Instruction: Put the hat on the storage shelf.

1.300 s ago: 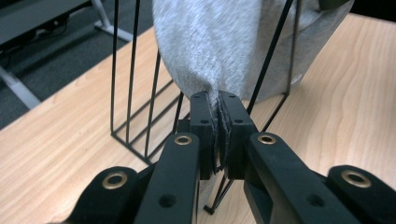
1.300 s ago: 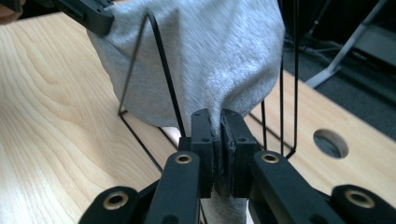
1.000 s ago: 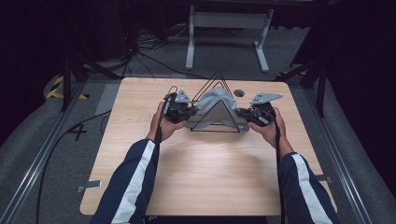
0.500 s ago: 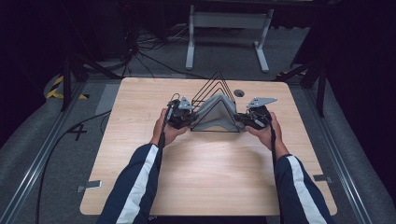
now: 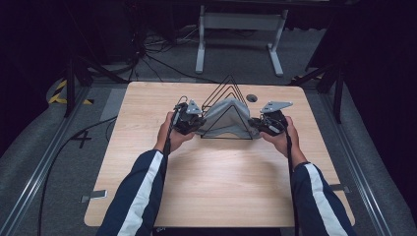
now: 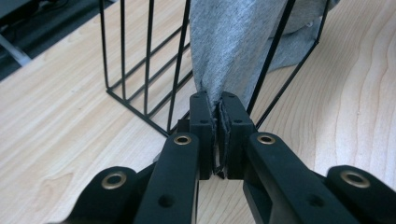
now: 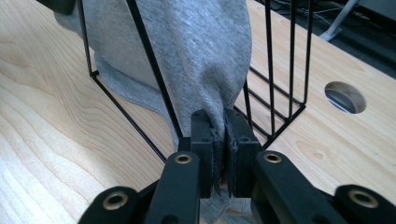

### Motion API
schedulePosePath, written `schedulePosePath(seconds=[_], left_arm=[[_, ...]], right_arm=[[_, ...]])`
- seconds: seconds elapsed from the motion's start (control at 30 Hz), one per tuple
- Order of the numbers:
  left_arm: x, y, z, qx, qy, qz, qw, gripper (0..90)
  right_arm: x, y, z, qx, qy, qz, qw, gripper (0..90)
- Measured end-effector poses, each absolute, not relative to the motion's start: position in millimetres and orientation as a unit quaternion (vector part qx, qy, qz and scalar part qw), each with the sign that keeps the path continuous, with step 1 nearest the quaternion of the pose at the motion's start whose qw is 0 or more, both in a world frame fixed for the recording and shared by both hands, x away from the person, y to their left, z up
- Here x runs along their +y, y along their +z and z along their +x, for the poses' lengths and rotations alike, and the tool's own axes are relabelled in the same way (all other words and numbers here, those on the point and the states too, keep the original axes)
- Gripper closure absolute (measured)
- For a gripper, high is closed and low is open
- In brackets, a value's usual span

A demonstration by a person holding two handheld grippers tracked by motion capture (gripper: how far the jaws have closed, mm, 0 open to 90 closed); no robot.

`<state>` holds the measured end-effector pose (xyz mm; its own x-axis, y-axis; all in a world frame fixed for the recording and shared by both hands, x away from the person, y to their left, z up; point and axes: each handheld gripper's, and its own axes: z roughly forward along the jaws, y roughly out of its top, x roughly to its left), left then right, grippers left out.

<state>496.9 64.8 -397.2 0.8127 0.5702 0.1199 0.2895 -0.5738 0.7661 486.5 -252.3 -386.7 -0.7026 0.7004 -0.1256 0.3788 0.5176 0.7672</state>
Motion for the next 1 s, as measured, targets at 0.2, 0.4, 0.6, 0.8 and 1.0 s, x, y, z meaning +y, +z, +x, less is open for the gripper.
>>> schedulePosePath(seconds=[0.2, 0.4, 0.6, 0.8, 1.0], left_arm=[[66.5, -390.0, 491.8, 0.238, 0.194, 0.876, 0.372, 84.2], [74.4, -383.2, 489.8, 0.241, 0.202, 0.875, 0.369, 80.8], [81.5, -376.7, 484.1, 0.234, 0.206, 0.878, 0.363, 78.5], [88.2, -372.8, 477.3, 0.228, 0.208, 0.88, 0.361, 78.1], [96.0, -372.7, 471.5, 0.23, 0.199, 0.88, 0.364, 71.1]], right_arm=[[-253.1, -379.7, 482.5, 0.846, 0.366, 0.317, 0.225, 81.1], [-258.7, -368.0, 481.2, 0.84, 0.37, 0.32, 0.234, 77.7], [-263.5, -358.9, 475.9, 0.836, 0.371, 0.321, 0.245, 76.5], [-268.9, -355.3, 471.2, 0.837, 0.367, 0.32, 0.248, 76.6], [-274.2, -353.7, 464.9, 0.839, 0.365, 0.319, 0.247, 74.8]])
